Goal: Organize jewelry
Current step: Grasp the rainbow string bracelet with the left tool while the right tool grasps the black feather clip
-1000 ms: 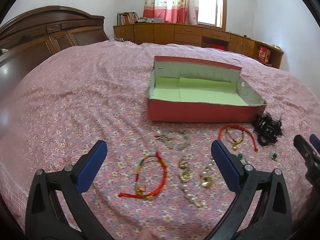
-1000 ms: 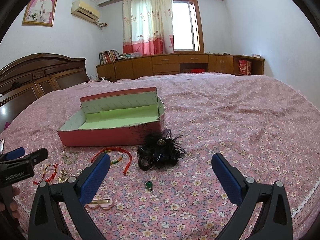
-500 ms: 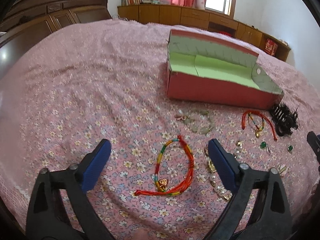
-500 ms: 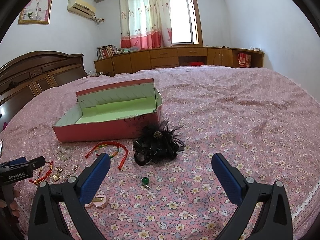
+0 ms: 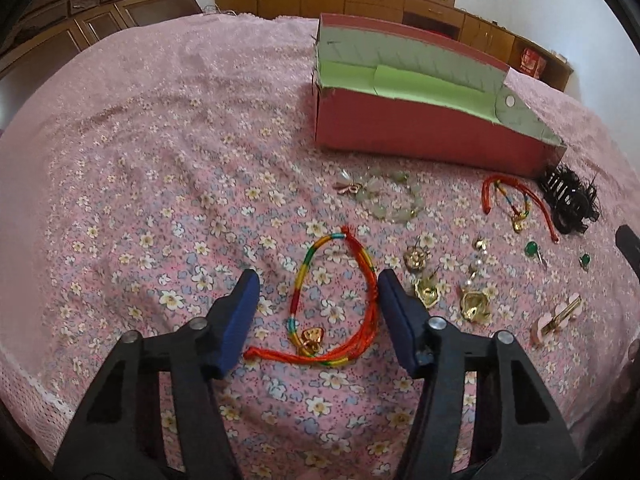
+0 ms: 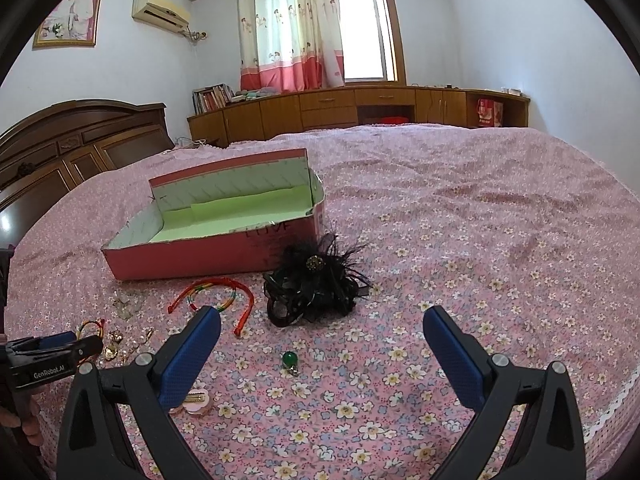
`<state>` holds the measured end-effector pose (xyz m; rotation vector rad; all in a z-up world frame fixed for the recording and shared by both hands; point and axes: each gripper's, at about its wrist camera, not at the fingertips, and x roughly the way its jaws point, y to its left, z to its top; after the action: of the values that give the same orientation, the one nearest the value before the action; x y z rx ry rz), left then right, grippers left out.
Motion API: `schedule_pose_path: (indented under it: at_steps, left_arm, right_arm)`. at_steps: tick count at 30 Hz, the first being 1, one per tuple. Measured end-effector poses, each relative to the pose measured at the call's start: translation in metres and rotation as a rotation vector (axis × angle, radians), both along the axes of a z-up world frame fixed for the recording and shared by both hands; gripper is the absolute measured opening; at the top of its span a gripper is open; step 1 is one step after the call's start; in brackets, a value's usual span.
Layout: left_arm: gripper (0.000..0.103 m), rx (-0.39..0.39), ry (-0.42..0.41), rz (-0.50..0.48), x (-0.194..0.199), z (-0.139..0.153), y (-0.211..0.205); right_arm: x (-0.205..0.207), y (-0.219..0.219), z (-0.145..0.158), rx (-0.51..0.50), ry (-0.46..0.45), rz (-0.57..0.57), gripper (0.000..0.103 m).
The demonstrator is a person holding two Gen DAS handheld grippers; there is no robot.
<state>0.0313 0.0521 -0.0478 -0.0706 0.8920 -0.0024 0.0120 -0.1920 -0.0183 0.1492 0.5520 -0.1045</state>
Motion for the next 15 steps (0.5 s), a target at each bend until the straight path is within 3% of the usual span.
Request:
schedule_pose_path:
  at_steps: [7,11,15]
  left_arm:
    - [0.051,0.017,0.025,-0.043,-0.010,-0.002,-0.007]
    - [0.032,0.021,0.032,-0.073,-0.010,-0.004,-0.012]
    - [0.021,0.017,0.038,-0.088,-0.010,-0.003,-0.015]
  right_arm:
    - [0.009,-0.001,0.001,-0.015,0.024,0.011,0.103]
    - [0.023,-0.004,0.002,-0.026,0.069,0.012,0.103]
    - [0.040,-0.009,0.001,-0.020,0.120,0.016,0.103]
